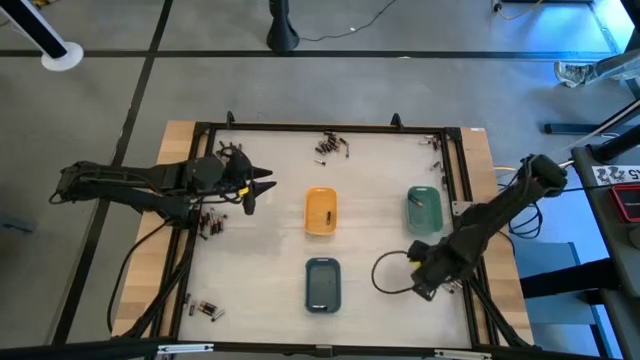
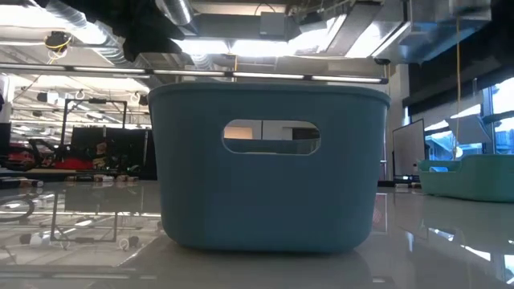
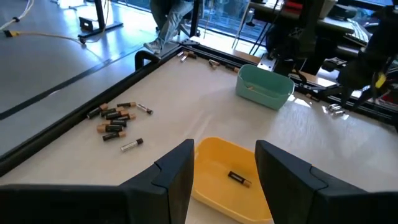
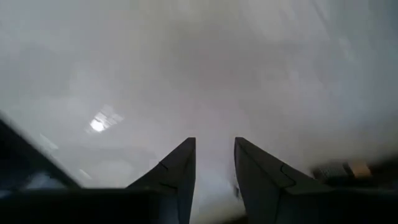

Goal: Sort batteries
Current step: Put the bottom right energizer AAA battery into the blue bin

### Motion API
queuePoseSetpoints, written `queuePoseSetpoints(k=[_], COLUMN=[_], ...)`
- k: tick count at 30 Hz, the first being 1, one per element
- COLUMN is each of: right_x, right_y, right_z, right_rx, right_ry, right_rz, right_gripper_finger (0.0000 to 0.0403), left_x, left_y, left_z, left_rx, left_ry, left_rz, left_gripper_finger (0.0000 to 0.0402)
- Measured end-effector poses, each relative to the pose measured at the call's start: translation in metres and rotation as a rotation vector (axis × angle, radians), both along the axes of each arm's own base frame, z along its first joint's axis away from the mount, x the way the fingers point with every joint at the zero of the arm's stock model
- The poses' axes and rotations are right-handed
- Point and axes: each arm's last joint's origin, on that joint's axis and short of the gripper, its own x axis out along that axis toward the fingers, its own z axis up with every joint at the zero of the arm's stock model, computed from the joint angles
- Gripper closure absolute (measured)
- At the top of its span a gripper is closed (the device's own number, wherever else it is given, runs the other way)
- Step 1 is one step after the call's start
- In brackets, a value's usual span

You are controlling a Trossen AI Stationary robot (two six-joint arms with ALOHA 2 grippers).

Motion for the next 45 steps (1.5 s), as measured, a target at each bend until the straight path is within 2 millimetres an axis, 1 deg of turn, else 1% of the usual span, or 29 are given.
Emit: queuePoseSetpoints(k=[4, 7, 13, 18, 21, 30, 37, 45], right_x=[-0.003, -0.005, -0.011, -0.021, -0.025, -0.034, -0.029, -0.029], right_y=[0.008, 0.011, 0.012, 0.012, 0.014, 0.020, 0.024, 0.023], right_z=[-0.012, -0.016, -0.018, -0.036, -0.042, -0.042, -0.043, -0.043], right_rx=[0.011, 0.022, 0.001, 0.036, 0.043, 0.018, 0.030, 0.018], right_ry=[0.134, 0.180, 0.199, 0.238, 0.247, 0.248, 0.184, 0.186], right_rz=[0.025, 0.038, 0.049, 0.038, 0.021, 0.012, -0.026, -0.061], right_gripper_finger=[0.0291, 0.0291, 0.0291, 0.0291, 0.0291, 0.0291, 0.0291, 0.0291], left_x=[0.000, 0.000, 0.000, 0.000, 0.000, 0.000, 0.000, 0.000], left_y=[0.002, 0.003, 0.003, 0.003, 0.003, 0.003, 0.003, 0.003], left_z=[0.000, 0.000, -0.001, -0.001, -0.001, -0.001, -0.001, -0.001], left_rx=[-0.009, -0.014, -0.022, -0.034, -0.038, -0.041, -0.043, -0.039], left_ry=[0.000, 0.001, 0.000, 0.003, 0.001, -0.002, -0.003, -0.002], left_rz=[-0.006, -0.010, -0.008, -0.004, -0.003, -0.001, 0.000, -0.002], left_gripper_finger=[0.0240, 0.0240, 0.0240, 0.0240, 0.0240, 0.0240, 0.0240, 0.0240])
